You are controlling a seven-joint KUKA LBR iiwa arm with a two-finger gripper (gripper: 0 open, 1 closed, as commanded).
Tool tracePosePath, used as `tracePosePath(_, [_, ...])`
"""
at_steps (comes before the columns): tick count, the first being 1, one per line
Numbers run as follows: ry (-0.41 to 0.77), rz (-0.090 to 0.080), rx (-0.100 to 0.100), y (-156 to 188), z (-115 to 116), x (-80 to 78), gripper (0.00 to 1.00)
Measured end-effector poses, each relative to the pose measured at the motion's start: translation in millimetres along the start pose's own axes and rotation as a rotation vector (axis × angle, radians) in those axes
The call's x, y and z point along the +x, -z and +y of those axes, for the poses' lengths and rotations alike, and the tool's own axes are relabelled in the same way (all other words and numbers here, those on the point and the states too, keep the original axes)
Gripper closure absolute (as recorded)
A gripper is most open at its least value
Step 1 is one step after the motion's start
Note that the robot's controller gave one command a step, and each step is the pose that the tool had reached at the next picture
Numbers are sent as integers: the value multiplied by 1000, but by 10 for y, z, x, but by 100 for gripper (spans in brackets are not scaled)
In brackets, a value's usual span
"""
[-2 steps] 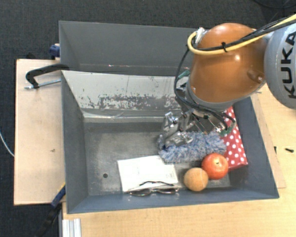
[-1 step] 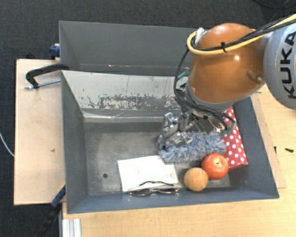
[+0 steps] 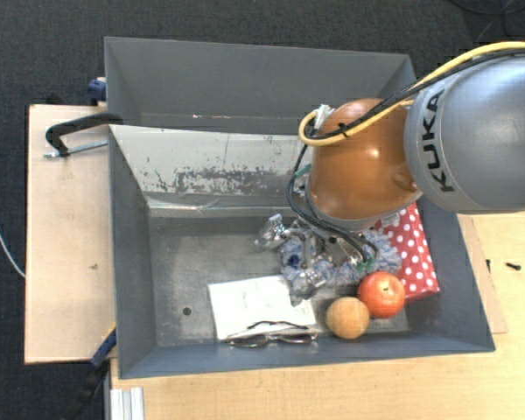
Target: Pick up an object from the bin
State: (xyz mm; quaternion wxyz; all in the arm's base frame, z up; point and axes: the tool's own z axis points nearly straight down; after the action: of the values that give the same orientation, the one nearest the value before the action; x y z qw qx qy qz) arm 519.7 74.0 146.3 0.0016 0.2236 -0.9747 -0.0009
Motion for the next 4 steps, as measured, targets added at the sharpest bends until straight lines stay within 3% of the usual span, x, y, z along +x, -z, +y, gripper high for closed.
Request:
tracePosePath(2, [38, -6, 1, 7, -42, 33, 0])
tracePosePath(3, [49, -8, 4, -445, -410, -44, 0])
tracePosePath(4, [33, 0, -1, -303, -581, 107, 0])
